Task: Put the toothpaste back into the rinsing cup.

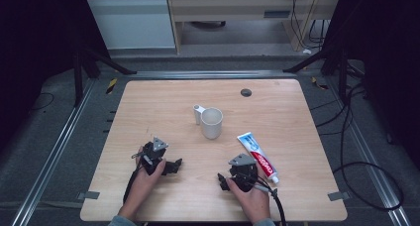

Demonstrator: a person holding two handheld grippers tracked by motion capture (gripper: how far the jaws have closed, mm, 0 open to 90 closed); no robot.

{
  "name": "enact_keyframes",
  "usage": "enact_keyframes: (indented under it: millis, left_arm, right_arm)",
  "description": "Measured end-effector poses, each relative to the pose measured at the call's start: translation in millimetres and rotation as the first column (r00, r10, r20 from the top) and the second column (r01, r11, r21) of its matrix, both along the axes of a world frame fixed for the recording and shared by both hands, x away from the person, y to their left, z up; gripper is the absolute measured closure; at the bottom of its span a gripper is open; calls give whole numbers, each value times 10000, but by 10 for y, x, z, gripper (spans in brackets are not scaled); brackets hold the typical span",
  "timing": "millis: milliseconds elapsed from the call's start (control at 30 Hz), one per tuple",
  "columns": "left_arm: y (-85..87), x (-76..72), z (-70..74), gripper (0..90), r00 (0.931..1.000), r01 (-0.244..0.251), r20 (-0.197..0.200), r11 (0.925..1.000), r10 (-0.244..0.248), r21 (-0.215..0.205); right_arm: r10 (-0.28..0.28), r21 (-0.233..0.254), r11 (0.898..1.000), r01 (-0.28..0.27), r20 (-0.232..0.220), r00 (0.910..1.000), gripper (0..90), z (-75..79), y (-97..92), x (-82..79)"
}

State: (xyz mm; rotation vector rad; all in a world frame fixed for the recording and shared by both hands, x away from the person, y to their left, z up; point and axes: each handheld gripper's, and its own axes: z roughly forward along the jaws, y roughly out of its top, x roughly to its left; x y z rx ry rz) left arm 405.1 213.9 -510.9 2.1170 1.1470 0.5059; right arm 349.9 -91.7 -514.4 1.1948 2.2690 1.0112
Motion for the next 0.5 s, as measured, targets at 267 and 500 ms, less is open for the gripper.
enact_keyframes:
  millis: [267, 500]
  left_arm:
    - [-9, 7, 1, 0, 10000, 38, -6, 10000, -38, 18]
    - [-25, 20, 3, 0, 9999, 113, -29, 9999, -113, 40]
  right_arm:
    - [27, 16, 10000, -27, -13, 10000, 102, 0, -4, 3]
    - [-56, 28, 10000, 56, -64, 10000, 102, 5, -8, 2]
